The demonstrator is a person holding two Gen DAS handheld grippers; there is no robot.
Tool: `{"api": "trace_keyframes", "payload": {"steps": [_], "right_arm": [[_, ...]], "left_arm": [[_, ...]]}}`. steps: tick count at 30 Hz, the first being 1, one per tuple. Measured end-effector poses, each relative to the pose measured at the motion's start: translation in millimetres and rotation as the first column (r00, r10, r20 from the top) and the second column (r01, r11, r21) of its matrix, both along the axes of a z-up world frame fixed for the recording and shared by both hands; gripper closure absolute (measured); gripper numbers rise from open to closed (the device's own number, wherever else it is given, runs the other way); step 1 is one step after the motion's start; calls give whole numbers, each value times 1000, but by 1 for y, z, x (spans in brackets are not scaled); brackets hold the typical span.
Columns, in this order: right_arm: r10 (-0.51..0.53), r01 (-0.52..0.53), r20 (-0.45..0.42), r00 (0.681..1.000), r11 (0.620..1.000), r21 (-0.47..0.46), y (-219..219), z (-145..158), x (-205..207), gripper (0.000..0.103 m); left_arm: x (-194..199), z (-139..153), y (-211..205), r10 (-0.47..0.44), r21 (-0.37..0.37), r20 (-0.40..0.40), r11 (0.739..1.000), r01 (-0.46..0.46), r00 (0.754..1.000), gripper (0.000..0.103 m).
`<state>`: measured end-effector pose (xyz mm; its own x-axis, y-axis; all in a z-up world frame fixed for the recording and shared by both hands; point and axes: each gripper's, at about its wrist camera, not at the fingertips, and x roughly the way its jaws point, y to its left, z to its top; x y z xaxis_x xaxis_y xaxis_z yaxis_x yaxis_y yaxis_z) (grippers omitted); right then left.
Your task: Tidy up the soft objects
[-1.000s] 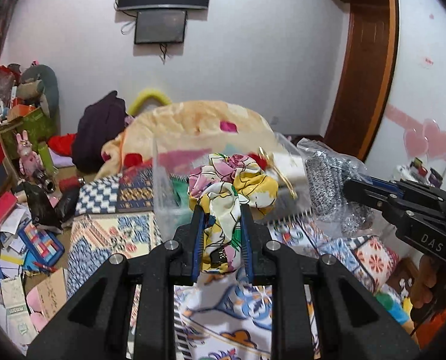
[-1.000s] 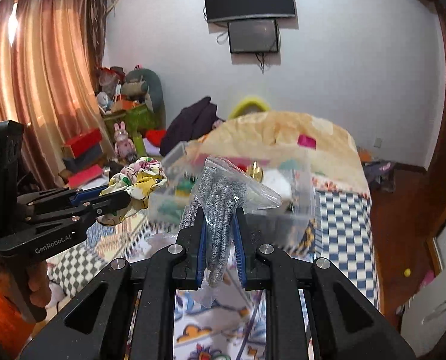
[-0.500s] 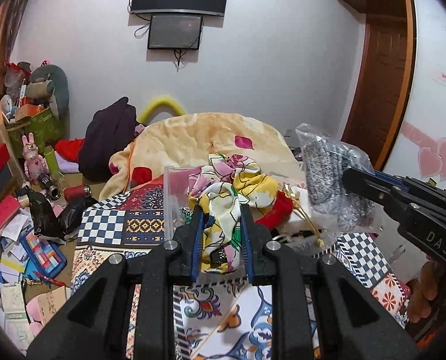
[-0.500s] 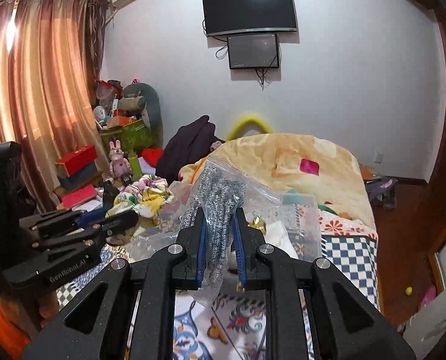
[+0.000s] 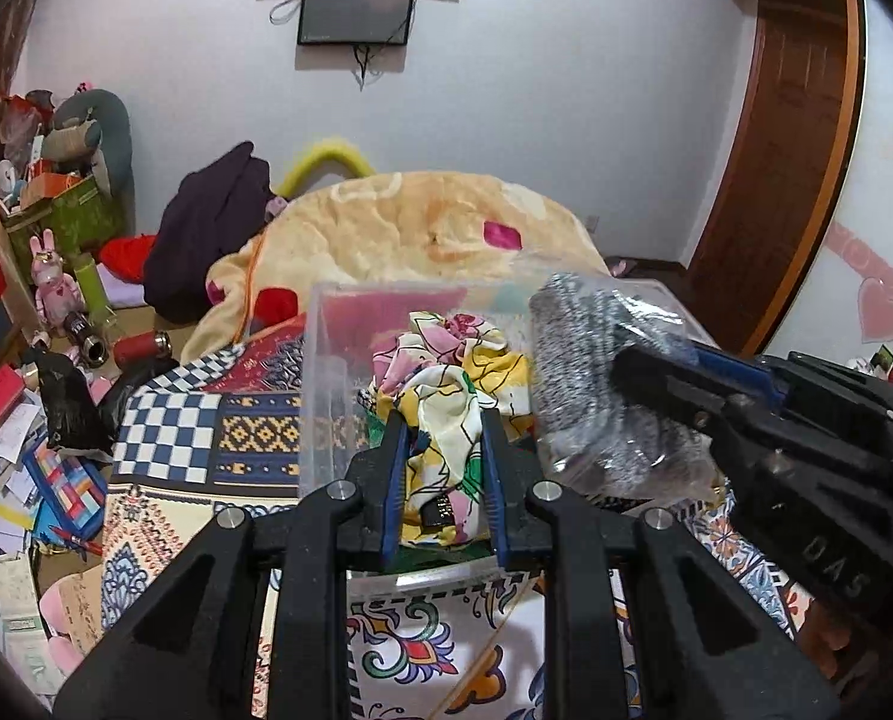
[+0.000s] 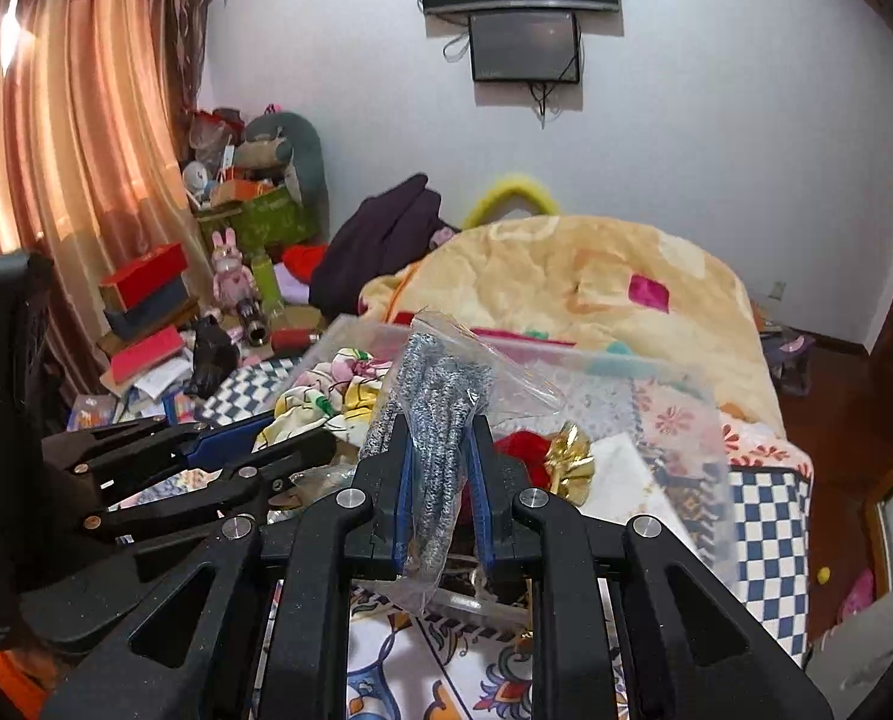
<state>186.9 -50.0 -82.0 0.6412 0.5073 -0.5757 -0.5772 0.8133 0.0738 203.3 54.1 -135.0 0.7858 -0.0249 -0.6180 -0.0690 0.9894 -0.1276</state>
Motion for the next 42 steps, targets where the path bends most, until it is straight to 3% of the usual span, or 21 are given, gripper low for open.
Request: {"api": "trace_keyframes", "payload": {"steps": [5, 7, 11, 16, 28, 35, 42], "right_arm": [[-14, 13, -24, 1000, 999, -38, 1, -12, 8, 86], [-20, 19, -20, 1000, 998, -62, 2, -15, 7, 85], [-36, 35, -11, 999, 996, -85, -1, -13, 7, 74], [-46, 45, -9, 999, 998, -39, -15, -1, 4, 55], [-36, 32, 104, 994, 998, 47, -48, 49, -38, 54], [-43, 20, 187, 981, 992, 125, -69, 84, -73, 53], [-53, 4, 273, 960, 984, 176, -81, 107, -105, 42]], "left_arm": [[9, -11, -1, -3, -6, -40, 1000, 3, 999, 80], [10, -13, -1, -4, -8, -48, 1000, 4, 999, 74], [7, -11, 2, 11, -17, -53, 1000, -11, 999, 63], [-3, -4, 11, 0, -66, -34, 998, -2, 999, 55], [-63, 61, -7, -37, 2, 149, 999, 37, 988, 54], [-109, 107, -18, -50, 32, 292, 999, 42, 955, 46], [-151, 140, -31, -64, 75, 400, 996, 37, 914, 34]]}}
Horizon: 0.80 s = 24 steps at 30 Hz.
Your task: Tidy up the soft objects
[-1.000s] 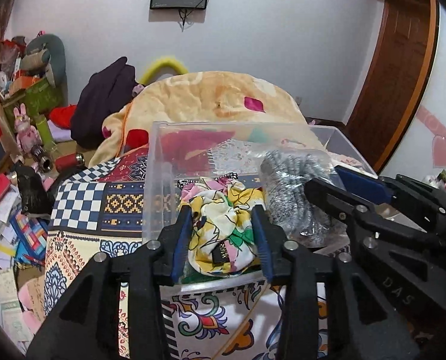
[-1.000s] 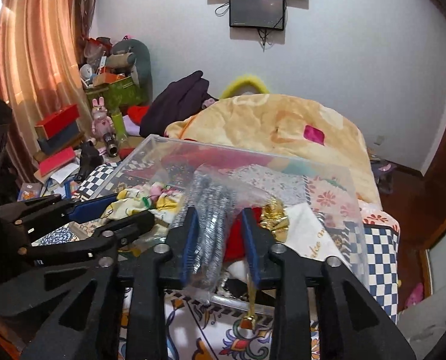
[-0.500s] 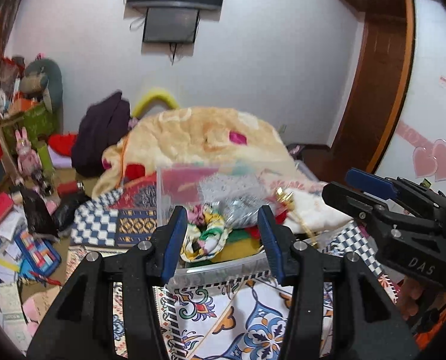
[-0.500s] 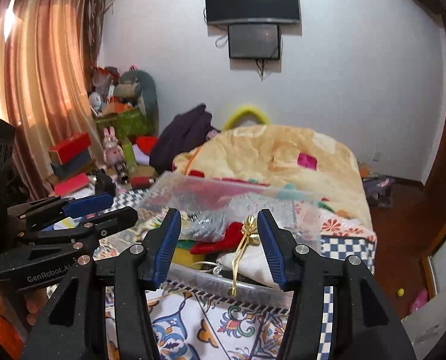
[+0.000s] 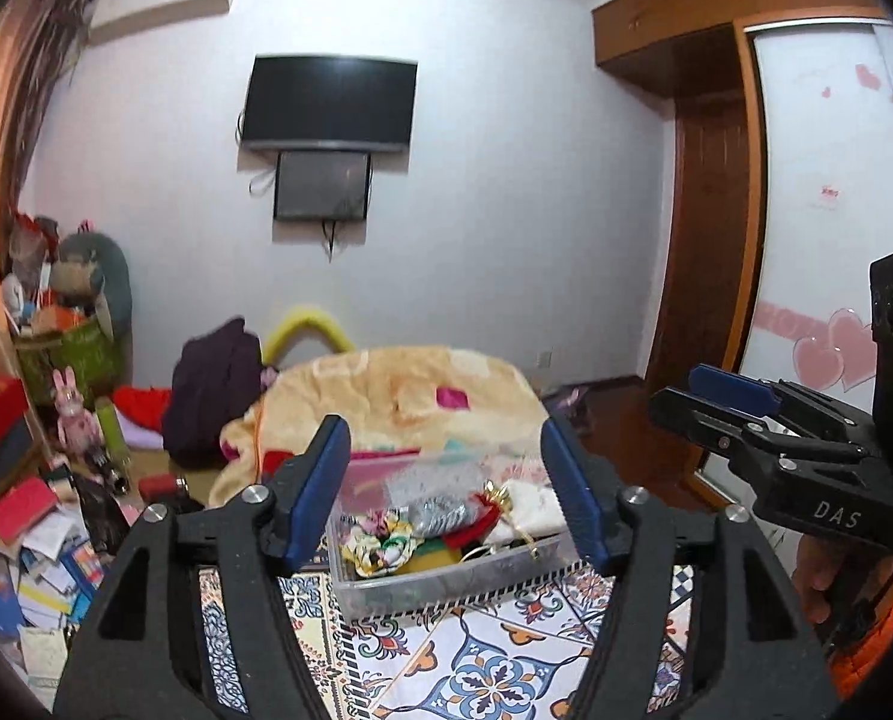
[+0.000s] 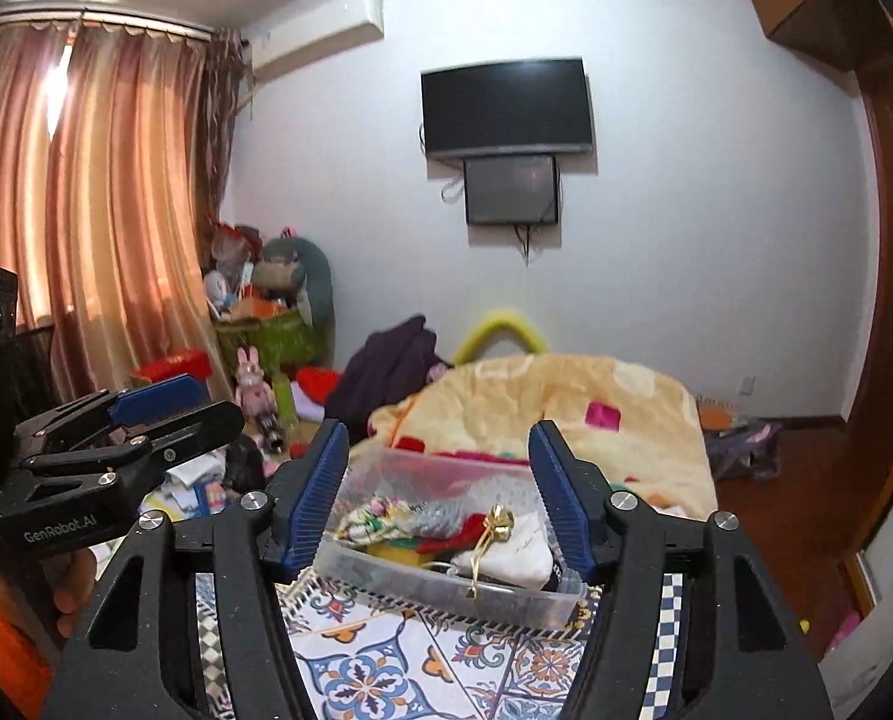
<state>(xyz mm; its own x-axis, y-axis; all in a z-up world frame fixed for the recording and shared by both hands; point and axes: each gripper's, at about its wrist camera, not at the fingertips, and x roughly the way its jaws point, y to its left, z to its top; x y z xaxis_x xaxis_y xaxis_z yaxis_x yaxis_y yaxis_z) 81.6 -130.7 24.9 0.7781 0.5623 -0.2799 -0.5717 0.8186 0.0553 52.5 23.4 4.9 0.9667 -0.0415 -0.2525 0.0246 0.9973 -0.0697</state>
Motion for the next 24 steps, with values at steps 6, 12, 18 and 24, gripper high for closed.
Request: {"api": "trace_keyframes", "payload": {"steps": [6, 12, 18, 24], "right_arm": [[-1, -2, 59, 998, 999, 48, -6, 11, -16, 23], [-5, -2, 98, 995, 998, 68, -9, 16, -27, 11], [-18, 8, 115, 993, 996, 85, -11, 15, -35, 0], [-15, 6, 117, 993, 997, 78, -13, 10, -38, 0]], "left_arm": [[-24, 14, -9, 1, 17, 61, 1000, -2, 998, 24], [-37, 20, -12, 13, 23, 104, 1000, -15, 995, 5], [-42, 20, -13, 9, 18, 109, 1000, -11, 994, 1], [-41, 19, -14, 6, 18, 104, 1000, -8, 995, 0]]}}
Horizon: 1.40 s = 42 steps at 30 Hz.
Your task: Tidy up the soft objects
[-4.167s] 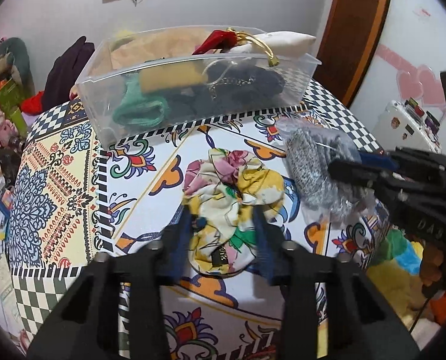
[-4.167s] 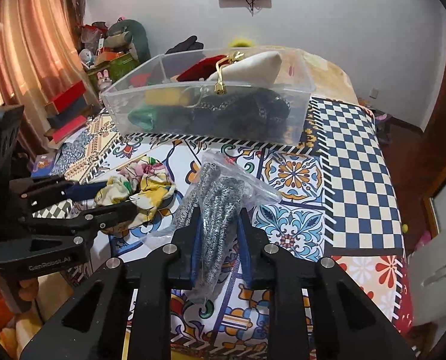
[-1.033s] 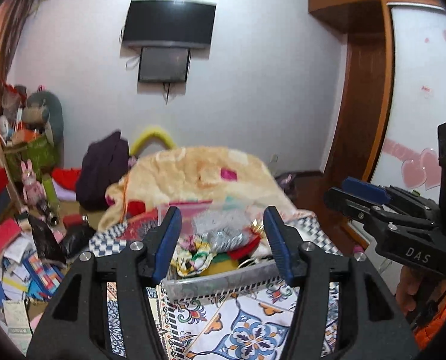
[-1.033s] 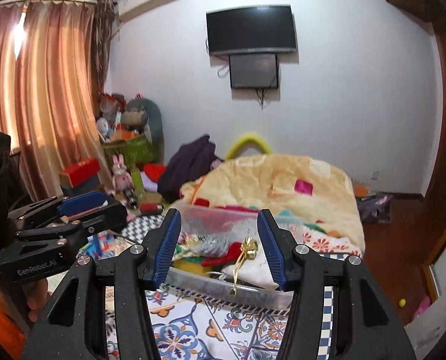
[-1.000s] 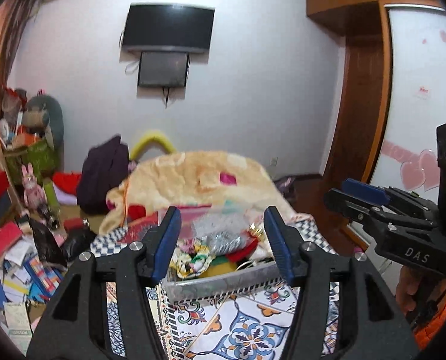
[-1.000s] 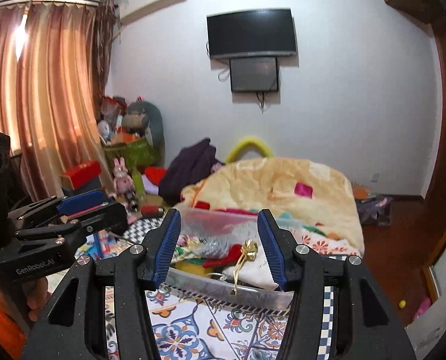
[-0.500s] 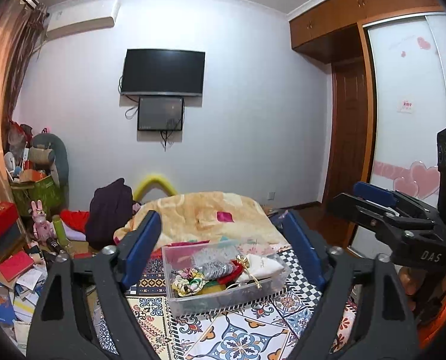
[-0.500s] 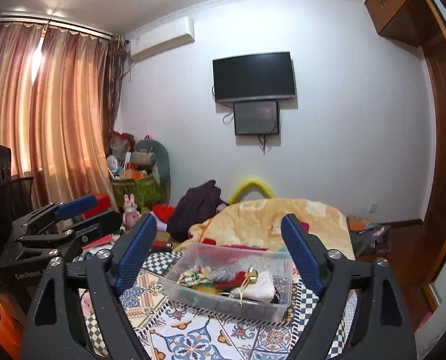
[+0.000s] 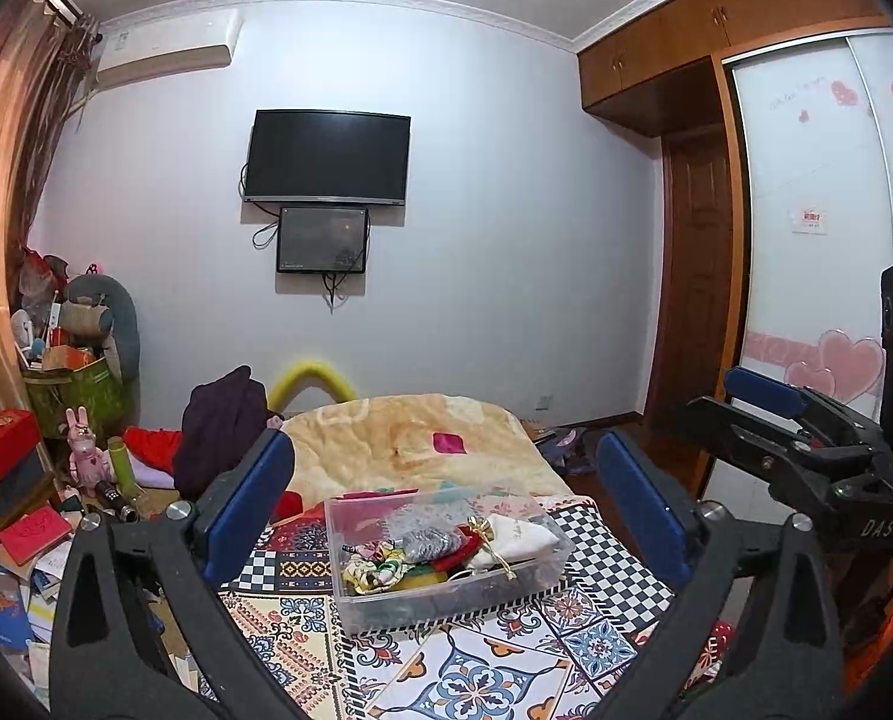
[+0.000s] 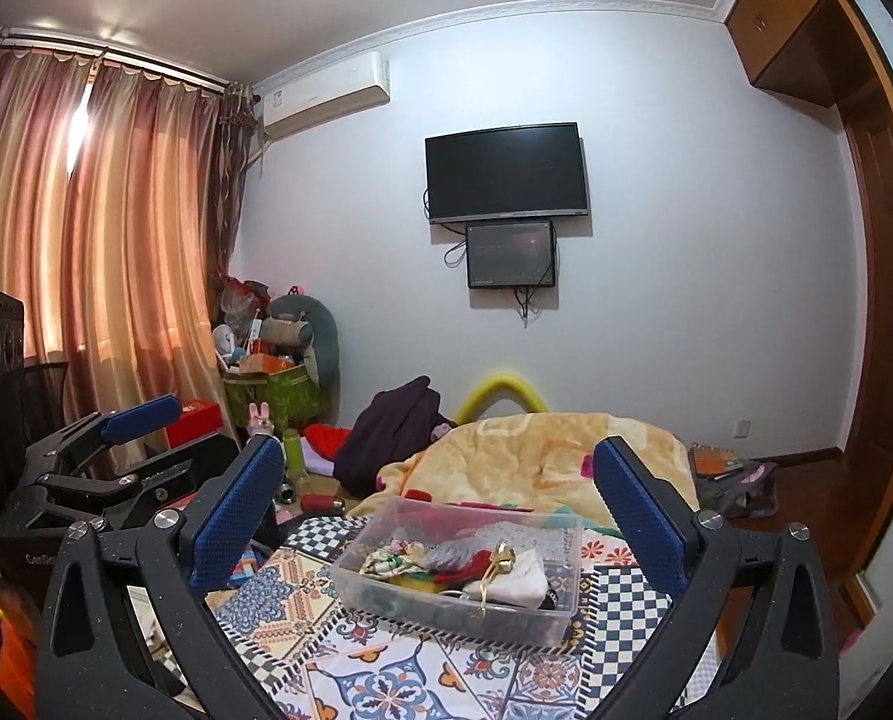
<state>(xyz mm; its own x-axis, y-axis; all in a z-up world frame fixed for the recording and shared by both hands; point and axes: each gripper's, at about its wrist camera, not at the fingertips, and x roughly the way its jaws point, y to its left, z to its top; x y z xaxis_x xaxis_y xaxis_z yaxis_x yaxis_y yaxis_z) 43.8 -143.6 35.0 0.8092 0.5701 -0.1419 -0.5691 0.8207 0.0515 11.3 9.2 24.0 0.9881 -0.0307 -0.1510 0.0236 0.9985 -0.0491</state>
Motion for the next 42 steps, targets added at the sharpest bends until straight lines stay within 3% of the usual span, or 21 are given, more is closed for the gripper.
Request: {"api": "trace_keyframes", "payload": {"steps": [42], "right_arm": [[0, 0, -18, 1000, 1000, 0, -7, -4, -2, 0]], "left_arm": [[2, -4, -5, -1, 6, -15, 1000, 1, 1000, 0]]}}
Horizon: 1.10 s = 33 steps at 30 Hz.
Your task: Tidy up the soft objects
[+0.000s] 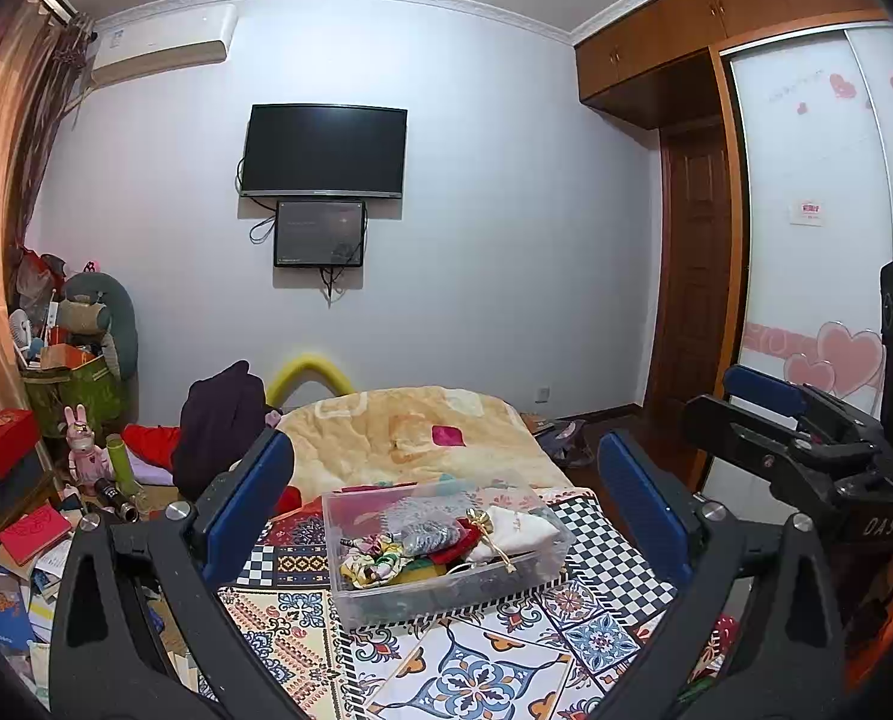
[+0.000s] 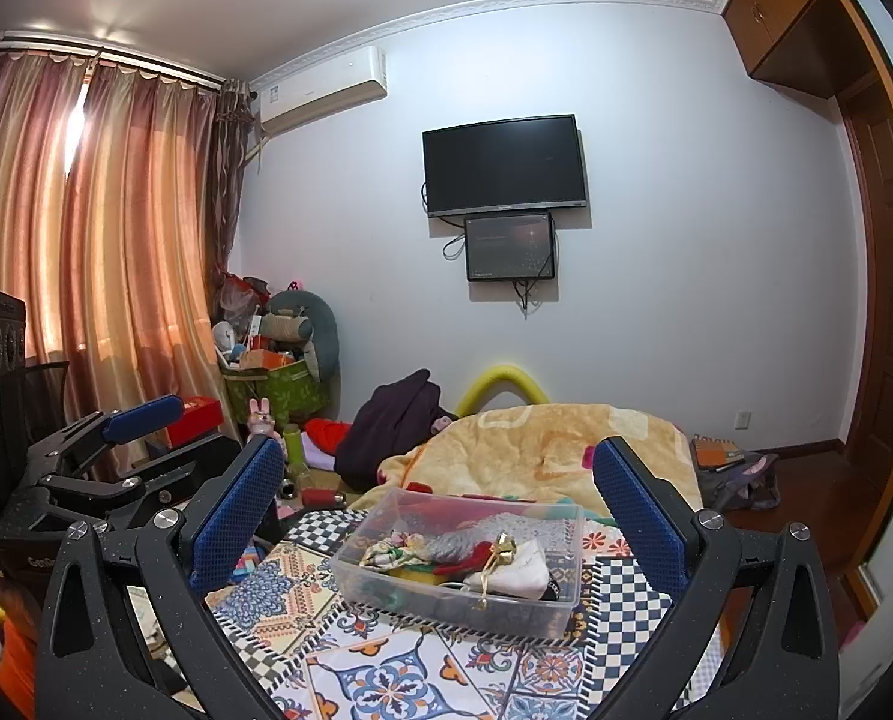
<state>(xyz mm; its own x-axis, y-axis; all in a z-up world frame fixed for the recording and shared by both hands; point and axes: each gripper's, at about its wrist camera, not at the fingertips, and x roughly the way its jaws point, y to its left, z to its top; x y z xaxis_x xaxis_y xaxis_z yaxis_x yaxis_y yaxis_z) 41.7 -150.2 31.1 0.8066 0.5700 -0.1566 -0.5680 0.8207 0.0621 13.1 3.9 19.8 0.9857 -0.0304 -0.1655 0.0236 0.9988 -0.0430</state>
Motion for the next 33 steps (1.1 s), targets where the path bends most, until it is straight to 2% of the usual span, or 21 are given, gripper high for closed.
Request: {"api": "trace_keyframes", "payload": {"steps": [33], "right_arm": [[-4, 4, -14, 1000, 1000, -10, -2, -1, 0, 0]], "left_arm": [[0, -4, -1, -23, -20, -27, 1000, 22, 999, 0]]}}
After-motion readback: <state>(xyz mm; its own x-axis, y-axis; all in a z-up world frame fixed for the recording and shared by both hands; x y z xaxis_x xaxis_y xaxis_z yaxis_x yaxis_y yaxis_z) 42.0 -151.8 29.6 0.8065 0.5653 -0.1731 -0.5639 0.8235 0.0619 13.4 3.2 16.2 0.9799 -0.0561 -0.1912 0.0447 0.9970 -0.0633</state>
